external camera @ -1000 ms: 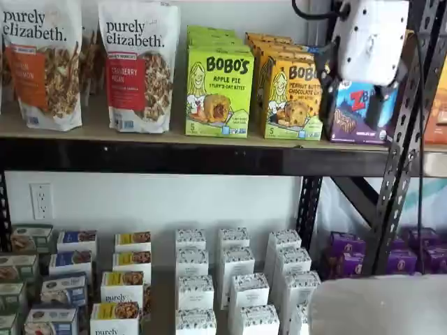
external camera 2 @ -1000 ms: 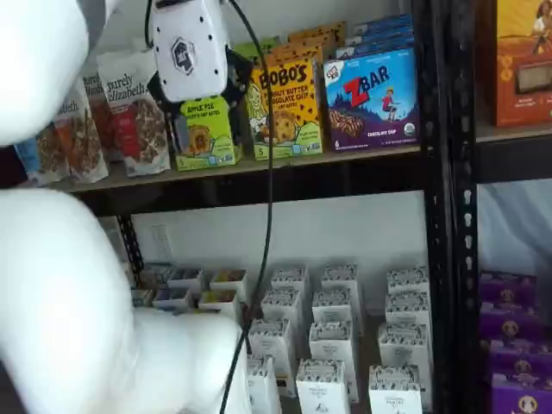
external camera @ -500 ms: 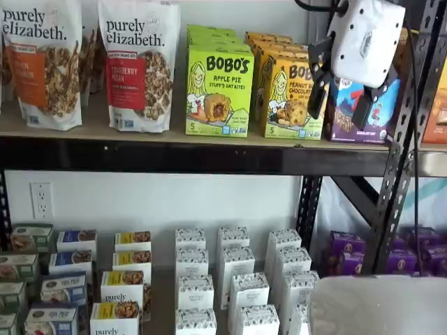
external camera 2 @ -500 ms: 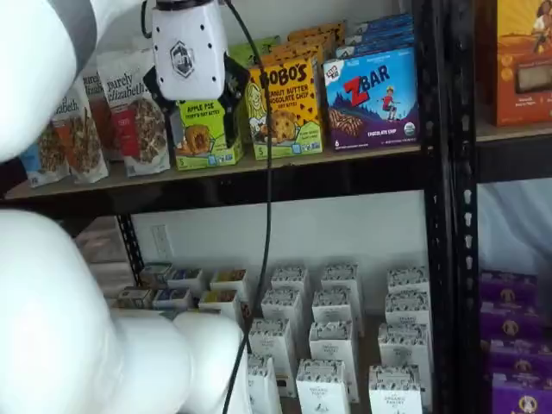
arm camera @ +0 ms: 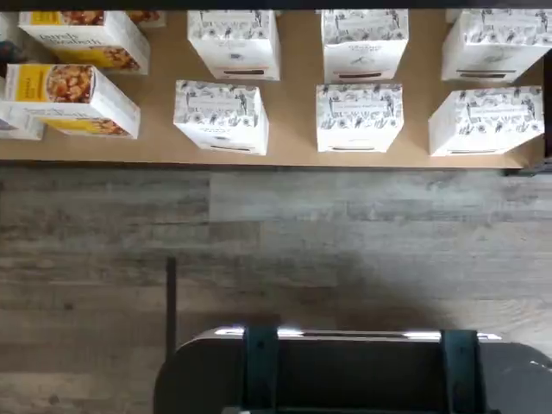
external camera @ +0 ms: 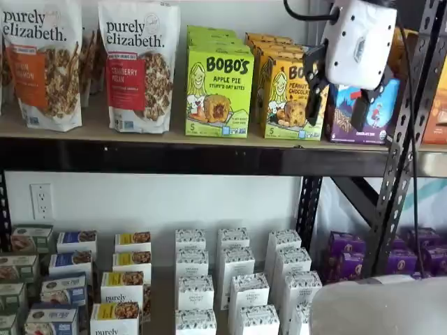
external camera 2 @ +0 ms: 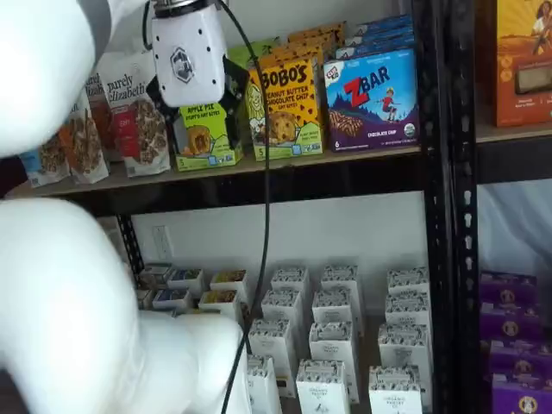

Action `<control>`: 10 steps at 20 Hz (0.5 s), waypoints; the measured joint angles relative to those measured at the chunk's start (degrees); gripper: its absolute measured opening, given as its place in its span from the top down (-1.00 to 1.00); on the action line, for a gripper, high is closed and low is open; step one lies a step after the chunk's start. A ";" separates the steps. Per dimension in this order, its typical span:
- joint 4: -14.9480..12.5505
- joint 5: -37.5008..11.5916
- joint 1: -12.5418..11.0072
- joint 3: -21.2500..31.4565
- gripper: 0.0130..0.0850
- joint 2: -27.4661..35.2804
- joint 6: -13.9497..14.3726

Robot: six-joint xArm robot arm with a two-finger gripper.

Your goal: Pick the green box on the top shelf, the fourth from the left

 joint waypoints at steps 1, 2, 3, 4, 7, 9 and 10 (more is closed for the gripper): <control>-0.42 -0.70 0.70 0.24 -1.00 0.08 0.55; -0.91 -1.47 1.41 0.50 -1.00 0.12 1.08; -1.00 -2.54 1.73 0.91 -1.00 -0.02 1.37; -1.05 -3.85 2.09 1.41 -1.00 -0.25 1.65; -0.94 -7.05 3.25 2.30 -1.00 -0.13 2.65; -1.66 -8.85 4.68 2.71 -1.00 0.21 3.81; -1.81 -10.16 5.23 3.09 -1.00 0.19 4.28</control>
